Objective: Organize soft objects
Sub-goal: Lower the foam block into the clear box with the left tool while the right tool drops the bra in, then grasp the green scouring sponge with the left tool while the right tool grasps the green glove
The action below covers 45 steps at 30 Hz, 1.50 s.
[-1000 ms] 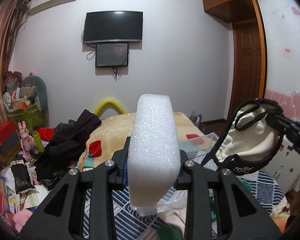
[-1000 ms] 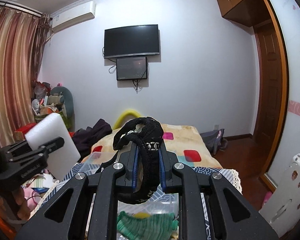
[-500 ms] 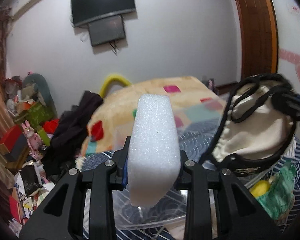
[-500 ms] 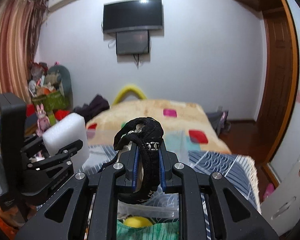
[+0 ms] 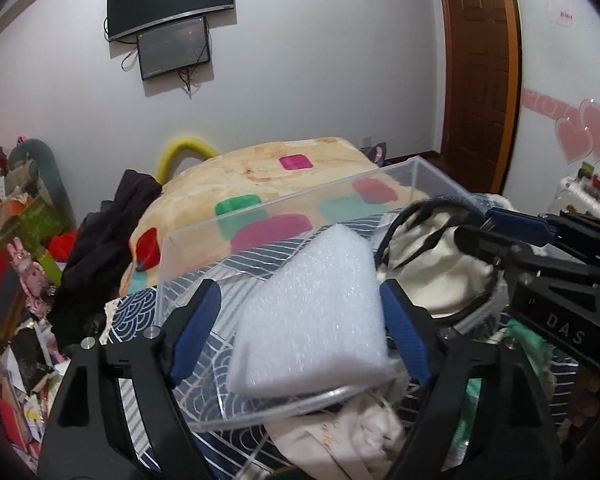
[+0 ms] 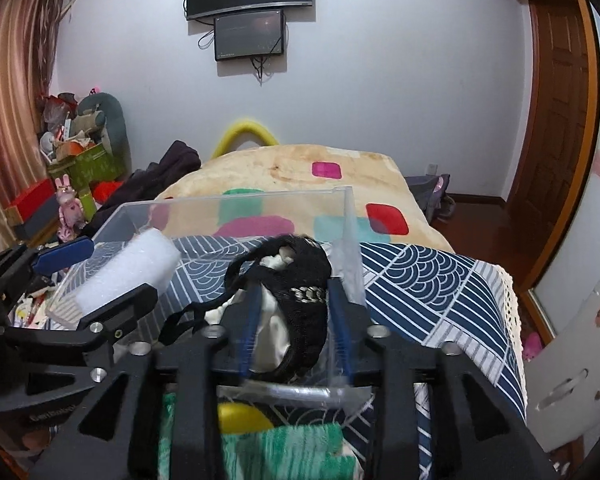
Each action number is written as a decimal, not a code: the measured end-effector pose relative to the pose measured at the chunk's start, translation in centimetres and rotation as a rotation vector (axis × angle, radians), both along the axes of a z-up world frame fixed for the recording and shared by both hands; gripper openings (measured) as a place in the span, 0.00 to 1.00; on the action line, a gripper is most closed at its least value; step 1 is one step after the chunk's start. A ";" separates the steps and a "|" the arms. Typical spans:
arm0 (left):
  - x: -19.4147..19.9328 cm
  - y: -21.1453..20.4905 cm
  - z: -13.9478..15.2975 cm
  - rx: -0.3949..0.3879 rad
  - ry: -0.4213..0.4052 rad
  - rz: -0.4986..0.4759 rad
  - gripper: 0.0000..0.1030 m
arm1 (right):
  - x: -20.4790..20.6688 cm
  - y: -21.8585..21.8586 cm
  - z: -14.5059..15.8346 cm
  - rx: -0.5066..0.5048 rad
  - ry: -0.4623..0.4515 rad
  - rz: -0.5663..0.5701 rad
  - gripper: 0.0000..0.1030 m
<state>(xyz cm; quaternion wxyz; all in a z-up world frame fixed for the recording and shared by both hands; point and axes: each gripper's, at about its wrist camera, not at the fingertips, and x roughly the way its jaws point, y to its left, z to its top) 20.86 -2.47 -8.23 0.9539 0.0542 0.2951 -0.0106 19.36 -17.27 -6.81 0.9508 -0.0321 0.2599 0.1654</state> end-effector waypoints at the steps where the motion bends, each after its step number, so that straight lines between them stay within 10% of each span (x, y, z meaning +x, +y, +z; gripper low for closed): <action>1: -0.2 0.1 0.2 -0.014 0.000 -0.005 0.80 | -0.3 -0.3 0.2 0.010 -0.008 0.003 0.47; 17: -6.6 4.4 4.5 -0.214 -0.064 0.029 0.98 | -6.2 -1.1 4.0 0.061 -0.149 0.012 0.79; 45: -9.5 5.4 -5.8 -0.249 0.183 0.063 0.98 | -5.6 0.0 -3.9 0.001 0.078 0.013 0.82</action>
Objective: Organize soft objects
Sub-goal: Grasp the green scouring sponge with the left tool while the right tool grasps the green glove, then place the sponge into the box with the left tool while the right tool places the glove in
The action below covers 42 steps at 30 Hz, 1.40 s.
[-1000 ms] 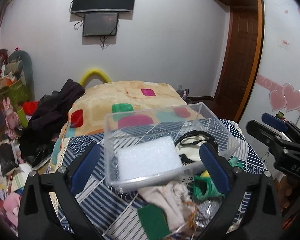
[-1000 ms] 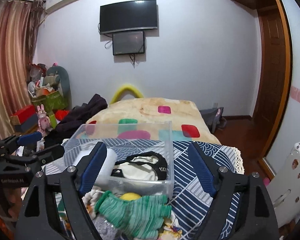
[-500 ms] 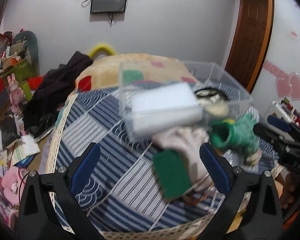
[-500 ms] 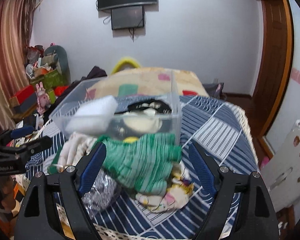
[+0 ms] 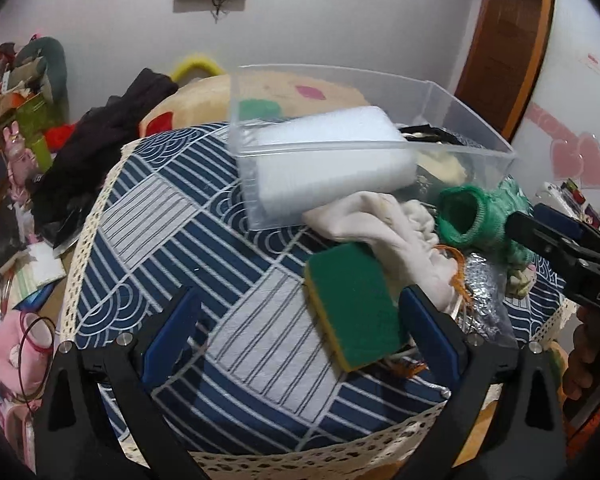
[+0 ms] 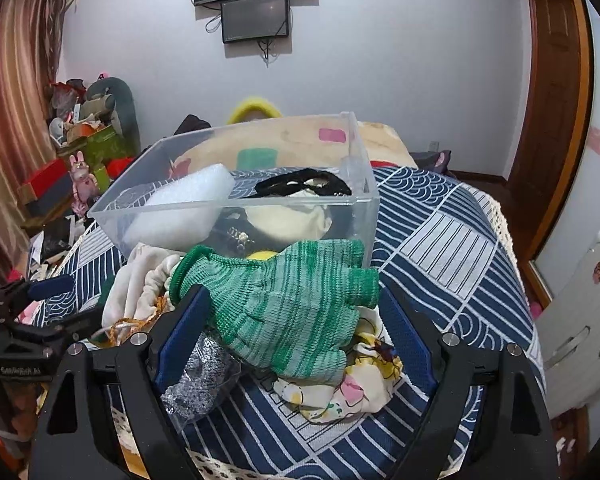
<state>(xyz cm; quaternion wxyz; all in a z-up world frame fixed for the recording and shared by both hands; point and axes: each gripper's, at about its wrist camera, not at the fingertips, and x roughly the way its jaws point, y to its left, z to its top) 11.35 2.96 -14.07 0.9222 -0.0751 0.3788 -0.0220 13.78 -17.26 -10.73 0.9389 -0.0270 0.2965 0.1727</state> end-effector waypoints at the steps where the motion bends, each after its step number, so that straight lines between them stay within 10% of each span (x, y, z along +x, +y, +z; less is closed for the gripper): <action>1: 0.0 -0.3 0.0 0.004 -0.002 -0.006 0.98 | 0.1 0.1 -0.1 0.000 0.007 0.005 0.82; 6: 0.8 -1.0 -0.9 0.007 0.016 -0.011 0.80 | -0.1 1.0 -0.7 -0.045 -0.012 0.015 0.81; 11: 0.5 -1.3 -1.0 -0.062 0.014 -0.095 0.46 | -0.2 1.1 -0.7 -0.057 -0.011 0.039 0.39; 16: -0.3 -2.1 -0.6 -0.047 -0.008 -0.137 0.40 | -0.9 1.2 0.0 -0.073 -0.044 0.055 0.16; 42: -2.9 0.1 8.0 0.064 -0.264 0.005 0.37 | -2.6 -0.8 6.7 0.032 -0.244 0.009 0.13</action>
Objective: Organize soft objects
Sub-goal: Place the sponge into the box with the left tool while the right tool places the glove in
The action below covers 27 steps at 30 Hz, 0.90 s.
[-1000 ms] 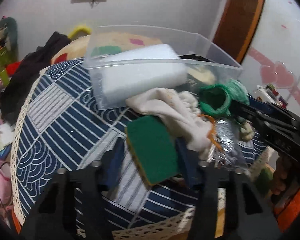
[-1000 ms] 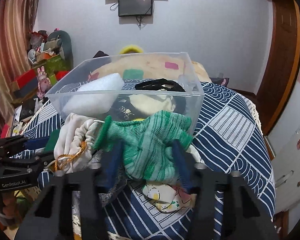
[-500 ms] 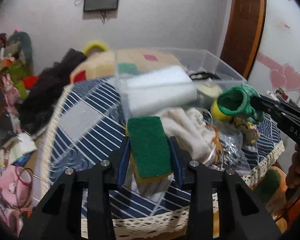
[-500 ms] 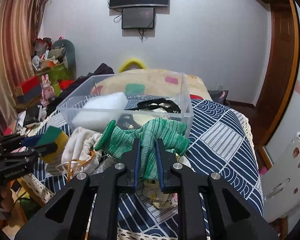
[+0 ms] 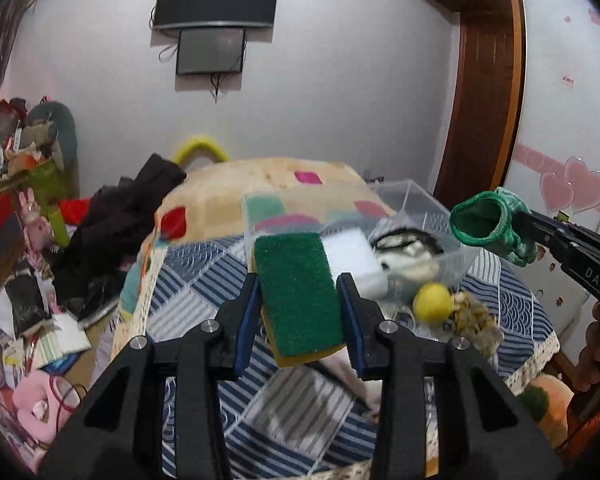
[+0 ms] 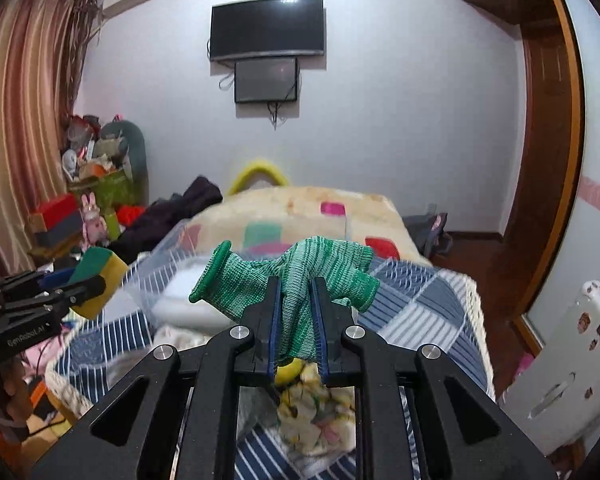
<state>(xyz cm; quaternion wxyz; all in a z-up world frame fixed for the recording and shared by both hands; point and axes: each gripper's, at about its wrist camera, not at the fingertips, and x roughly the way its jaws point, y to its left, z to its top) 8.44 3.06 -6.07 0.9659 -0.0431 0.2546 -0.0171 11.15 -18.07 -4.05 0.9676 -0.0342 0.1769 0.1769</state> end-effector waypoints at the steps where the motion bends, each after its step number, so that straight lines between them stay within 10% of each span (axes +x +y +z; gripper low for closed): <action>1: 0.3 -0.2 0.4 0.007 -0.010 0.001 0.37 | 0.1 0.0 0.3 0.005 -0.010 0.001 0.13; 27: 10.5 -0.1 -2.1 0.015 0.081 0.013 0.37 | 7.3 4.5 -3.4 -0.076 0.142 0.027 0.13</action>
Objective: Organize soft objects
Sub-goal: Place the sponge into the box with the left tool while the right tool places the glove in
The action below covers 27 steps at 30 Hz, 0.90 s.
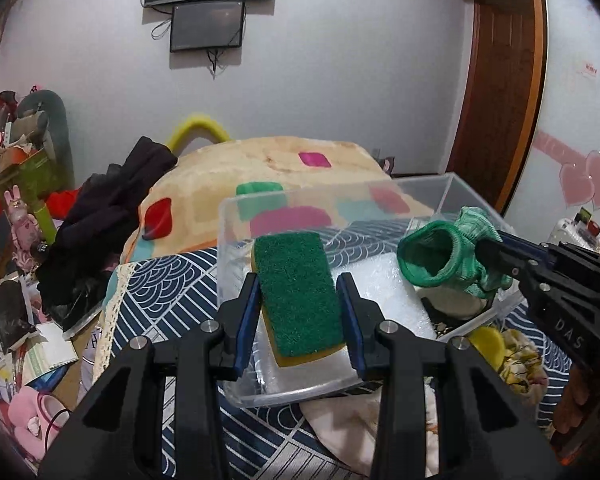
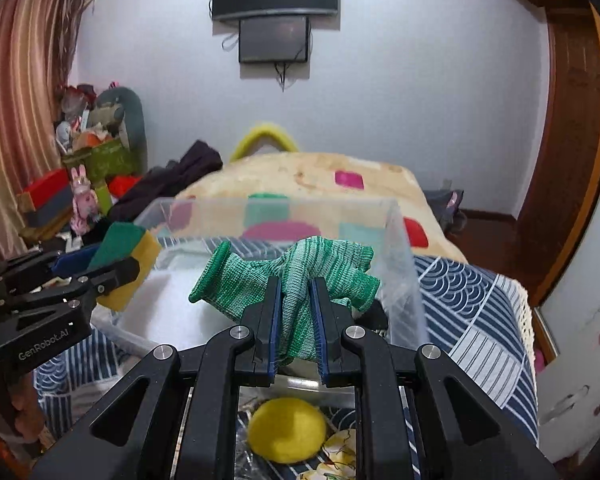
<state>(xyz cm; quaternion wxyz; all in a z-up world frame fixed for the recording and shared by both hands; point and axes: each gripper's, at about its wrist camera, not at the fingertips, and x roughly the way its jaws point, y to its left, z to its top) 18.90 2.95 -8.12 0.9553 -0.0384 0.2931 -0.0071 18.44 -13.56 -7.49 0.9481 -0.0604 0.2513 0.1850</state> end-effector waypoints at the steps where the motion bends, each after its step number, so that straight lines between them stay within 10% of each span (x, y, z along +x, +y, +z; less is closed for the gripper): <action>1: 0.2 -0.1 -0.2 0.004 0.005 0.000 0.37 | 0.2 0.0 -0.2 -0.004 0.010 -0.001 0.13; 10: 0.8 -0.5 -1.4 0.013 0.041 -0.005 0.44 | 0.4 -0.1 -0.7 -0.030 0.053 0.004 0.15; 17: -0.6 -1.0 -0.6 0.031 0.008 0.002 0.58 | -0.4 -1.4 0.1 0.018 0.053 0.013 0.53; 27: -4.2 -1.7 3.2 0.033 -0.103 -0.003 0.80 | -3.4 -2.9 3.4 0.060 -0.068 -0.014 0.67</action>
